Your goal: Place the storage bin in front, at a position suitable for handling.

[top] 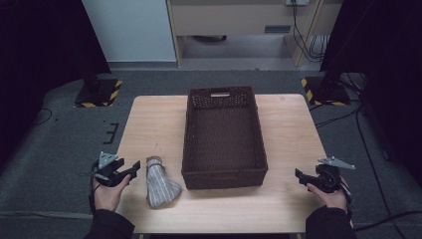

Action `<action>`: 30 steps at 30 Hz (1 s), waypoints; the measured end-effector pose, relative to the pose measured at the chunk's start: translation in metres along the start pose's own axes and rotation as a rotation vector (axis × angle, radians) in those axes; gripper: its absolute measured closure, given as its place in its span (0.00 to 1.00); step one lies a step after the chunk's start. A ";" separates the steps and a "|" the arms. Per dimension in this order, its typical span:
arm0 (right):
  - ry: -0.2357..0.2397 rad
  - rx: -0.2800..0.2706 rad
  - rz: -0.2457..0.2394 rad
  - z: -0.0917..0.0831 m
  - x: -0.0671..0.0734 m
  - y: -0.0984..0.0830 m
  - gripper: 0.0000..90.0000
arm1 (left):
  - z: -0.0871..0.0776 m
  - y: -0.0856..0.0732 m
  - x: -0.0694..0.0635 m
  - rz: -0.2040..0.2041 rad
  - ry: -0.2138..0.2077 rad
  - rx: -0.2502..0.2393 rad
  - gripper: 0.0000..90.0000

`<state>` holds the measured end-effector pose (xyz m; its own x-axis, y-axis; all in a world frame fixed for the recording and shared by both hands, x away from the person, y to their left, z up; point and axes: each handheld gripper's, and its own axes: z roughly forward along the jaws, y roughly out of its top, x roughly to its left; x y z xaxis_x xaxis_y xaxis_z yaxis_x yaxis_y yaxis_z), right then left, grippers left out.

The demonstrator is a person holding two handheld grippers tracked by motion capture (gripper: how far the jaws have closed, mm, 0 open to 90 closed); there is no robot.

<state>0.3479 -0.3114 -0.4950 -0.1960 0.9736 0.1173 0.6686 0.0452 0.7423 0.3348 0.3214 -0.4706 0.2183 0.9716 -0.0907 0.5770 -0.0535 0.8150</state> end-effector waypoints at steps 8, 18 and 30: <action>0.016 -0.022 -0.045 -0.007 0.009 0.002 0.21 | -0.008 -0.001 -0.017 0.005 -0.061 -0.031 0.40; 0.039 -0.030 -0.112 -0.011 0.025 0.006 0.23 | -0.008 -0.004 -0.046 0.048 -0.116 0.002 0.38; 0.041 -0.037 -0.121 -0.013 0.029 0.007 0.21 | -0.001 -0.015 -0.072 0.111 -0.097 0.090 0.28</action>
<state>0.3376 -0.2862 -0.4773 -0.3038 0.9513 0.0517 0.6113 0.1530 0.7765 0.3099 0.2521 -0.4756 0.3571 0.9320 -0.0617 0.6123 -0.1837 0.7690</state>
